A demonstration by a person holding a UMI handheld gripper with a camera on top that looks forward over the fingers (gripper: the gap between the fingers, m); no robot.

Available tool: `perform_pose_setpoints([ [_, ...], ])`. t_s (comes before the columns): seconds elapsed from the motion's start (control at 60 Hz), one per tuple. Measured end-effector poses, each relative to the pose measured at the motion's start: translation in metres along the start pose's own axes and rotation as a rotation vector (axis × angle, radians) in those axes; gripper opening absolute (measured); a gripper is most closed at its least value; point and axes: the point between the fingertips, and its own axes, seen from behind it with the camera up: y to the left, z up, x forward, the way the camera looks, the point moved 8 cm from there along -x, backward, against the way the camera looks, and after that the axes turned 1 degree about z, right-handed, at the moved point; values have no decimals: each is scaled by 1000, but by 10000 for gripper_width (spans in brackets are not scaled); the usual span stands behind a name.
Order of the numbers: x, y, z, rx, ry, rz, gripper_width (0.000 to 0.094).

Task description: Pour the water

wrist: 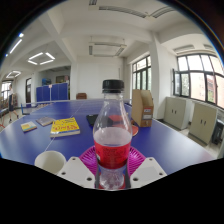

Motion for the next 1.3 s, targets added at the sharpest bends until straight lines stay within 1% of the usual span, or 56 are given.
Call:
perform_pose_setpoints([
  [0.083, -9, 6, -2, -21, -1, 0, 482],
  [0.133, -11, 6, -9, -41, 37, -3, 563],
  [0.15, 6, 1, -2, -43, 62, -6, 612],
  [0.167, 3, 1, -7, -45, 83, -8, 680],
  [0.183, 2, 2, -10, -45, 102, -8, 755],
  [0.2, -1, 4, -11, -43, 116, -7, 850],
  [0.217, -3, 5, -11, -41, 123, -6, 856],
  [0.25, -9, 4, -8, -34, 127, -22, 822],
  [0.283, -5, 1, 2, -30, 142, -42, 841],
  [0.317, -25, 4, 3, -28, 148, -50, 866],
  [0.417, -68, 11, 13, -18, 173, -52, 850],
  [0.433, -62, 9, 20, -17, 181, -59, 848],
  [0.583, -157, 22, 31, -9, 241, -101, 851],
  [0.65, -201, 33, 28, -4, 260, -112, 850],
  [0.717, -248, 42, 31, -8, 273, -122, 852],
  [0.733, -264, 41, 38, -10, 280, -123, 849],
  [0.8, -305, 50, 36, -27, 287, -136, 851],
  [0.917, -377, 61, 42, -33, 285, -146, 850],
  [1.033, -426, 67, 47, -51, 270, -154, 850],
  [1.167, -458, 70, 50, -62, 246, -158, 850],
  [1.3, -474, 68, 55, -59, 225, -155, 849],
])
